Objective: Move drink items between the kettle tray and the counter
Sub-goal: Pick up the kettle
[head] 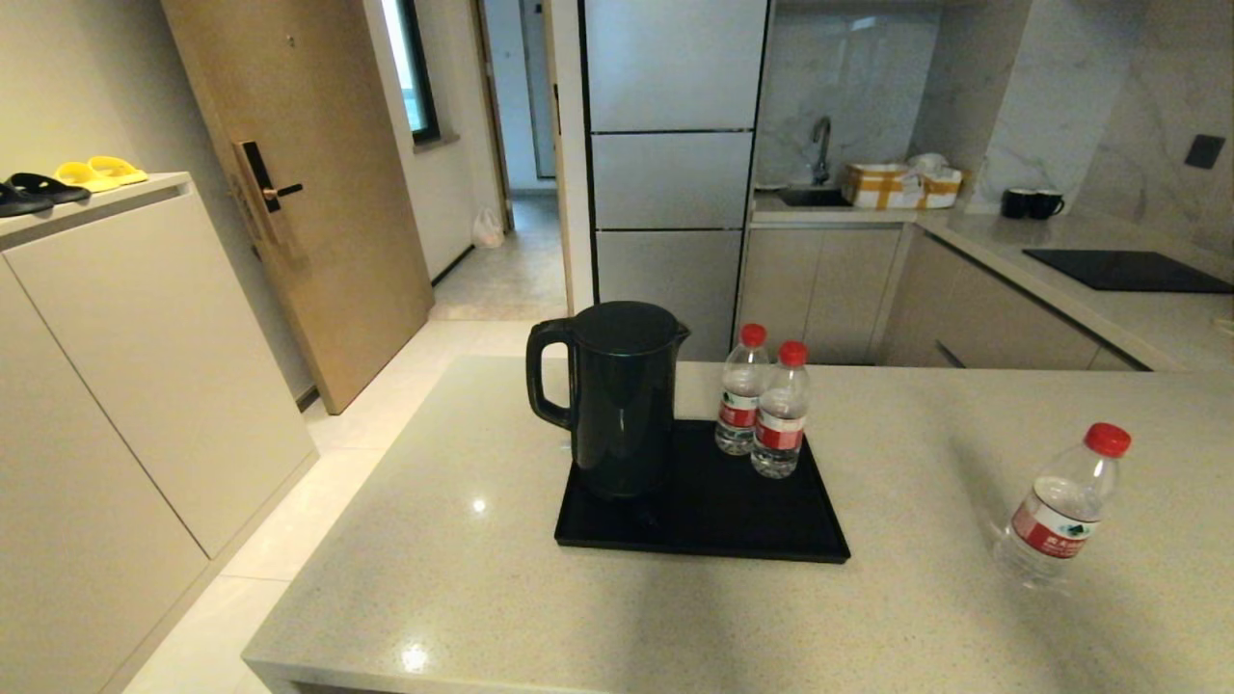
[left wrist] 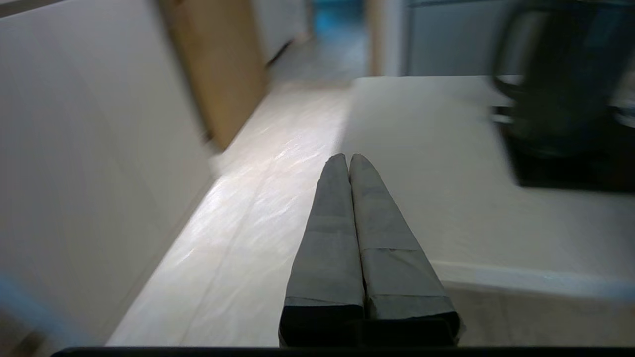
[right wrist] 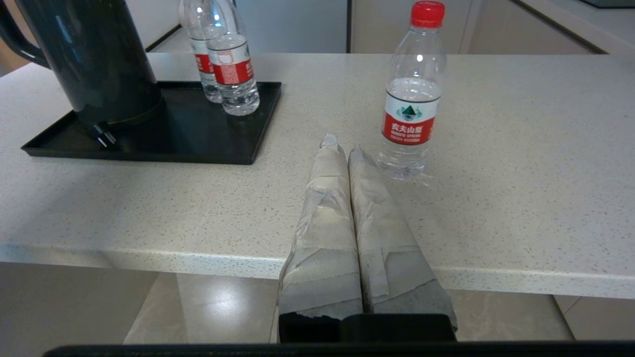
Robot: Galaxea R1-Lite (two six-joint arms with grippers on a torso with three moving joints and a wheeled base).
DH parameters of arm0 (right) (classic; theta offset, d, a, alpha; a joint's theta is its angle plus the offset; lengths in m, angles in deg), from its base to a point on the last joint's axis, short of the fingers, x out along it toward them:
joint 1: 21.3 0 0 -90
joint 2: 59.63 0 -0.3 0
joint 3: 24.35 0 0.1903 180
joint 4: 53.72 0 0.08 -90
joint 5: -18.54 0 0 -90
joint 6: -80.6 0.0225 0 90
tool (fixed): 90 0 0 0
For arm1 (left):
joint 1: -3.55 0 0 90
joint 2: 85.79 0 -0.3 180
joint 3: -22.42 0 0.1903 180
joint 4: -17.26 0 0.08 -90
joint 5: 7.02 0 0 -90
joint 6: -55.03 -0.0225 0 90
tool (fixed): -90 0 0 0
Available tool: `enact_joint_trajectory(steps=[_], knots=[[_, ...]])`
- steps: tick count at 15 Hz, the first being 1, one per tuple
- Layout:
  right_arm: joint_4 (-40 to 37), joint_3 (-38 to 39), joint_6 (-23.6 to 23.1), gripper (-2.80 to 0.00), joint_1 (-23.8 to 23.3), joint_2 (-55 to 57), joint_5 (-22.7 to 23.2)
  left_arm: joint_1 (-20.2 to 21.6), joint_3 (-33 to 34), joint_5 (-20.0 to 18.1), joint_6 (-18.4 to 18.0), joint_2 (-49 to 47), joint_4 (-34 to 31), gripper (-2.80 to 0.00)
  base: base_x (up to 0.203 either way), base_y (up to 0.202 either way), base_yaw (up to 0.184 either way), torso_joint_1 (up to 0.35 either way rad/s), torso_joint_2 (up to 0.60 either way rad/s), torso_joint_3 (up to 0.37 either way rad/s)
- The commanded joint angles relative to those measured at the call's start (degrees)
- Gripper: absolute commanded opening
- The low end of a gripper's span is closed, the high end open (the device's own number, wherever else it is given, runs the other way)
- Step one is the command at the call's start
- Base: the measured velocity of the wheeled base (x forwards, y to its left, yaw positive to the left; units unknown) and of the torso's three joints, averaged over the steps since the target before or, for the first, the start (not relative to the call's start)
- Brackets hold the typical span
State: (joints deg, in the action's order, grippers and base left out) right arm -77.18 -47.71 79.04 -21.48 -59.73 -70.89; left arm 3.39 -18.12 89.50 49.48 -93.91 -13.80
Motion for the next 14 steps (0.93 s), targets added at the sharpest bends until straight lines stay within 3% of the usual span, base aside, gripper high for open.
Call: enact_joint_trajectory(steps=[1,2,5,7,9,11,14], knots=[[0.0,0.0,-0.1,-2.80,0.0,0.1,0.0,-0.7,-10.0,4.3,0.5,-17.5,-1.8,-2.80,0.000,0.000,0.000,0.000,0.00,0.000],[0.0,0.0,-0.1,-2.80,0.0,0.1,0.0,-1.9,-12.3,2.5,0.3,-22.3,-2.3,-2.80,0.000,0.000,0.000,0.000,0.00,0.000],[0.0,0.0,0.0,-2.80,0.0,0.1,0.0,-3.8,-15.5,-9.6,0.6,-37.3,-0.8,-2.80,0.000,0.000,0.000,0.000,0.00,0.000],[0.0,0.0,0.1,-2.80,-0.1,0.1,0.0,-4.5,-16.2,-16.1,0.9,-49.4,5.6,-2.80,0.000,0.000,0.000,0.000,0.00,0.000],[0.0,0.0,-0.1,-2.80,0.0,0.1,0.0,-5.9,-17.3,-19.8,0.8,-62.4,13.9,-2.80,0.000,0.000,0.000,0.000,0.00,0.000],[0.0,0.0,0.1,-2.80,0.0,0.1,0.0,-8.0,-19.7,-20.6,0.7,-76.1,24.1,-2.80,0.000,0.000,0.000,0.000,0.00,0.000],[0.0,0.0,0.1,-2.80,0.0,0.1,0.0,-12.5,-27.4,-15.2,0.3,-95.5,39.7,-2.80,0.000,0.000,0.000,0.000,0.00,0.000]])
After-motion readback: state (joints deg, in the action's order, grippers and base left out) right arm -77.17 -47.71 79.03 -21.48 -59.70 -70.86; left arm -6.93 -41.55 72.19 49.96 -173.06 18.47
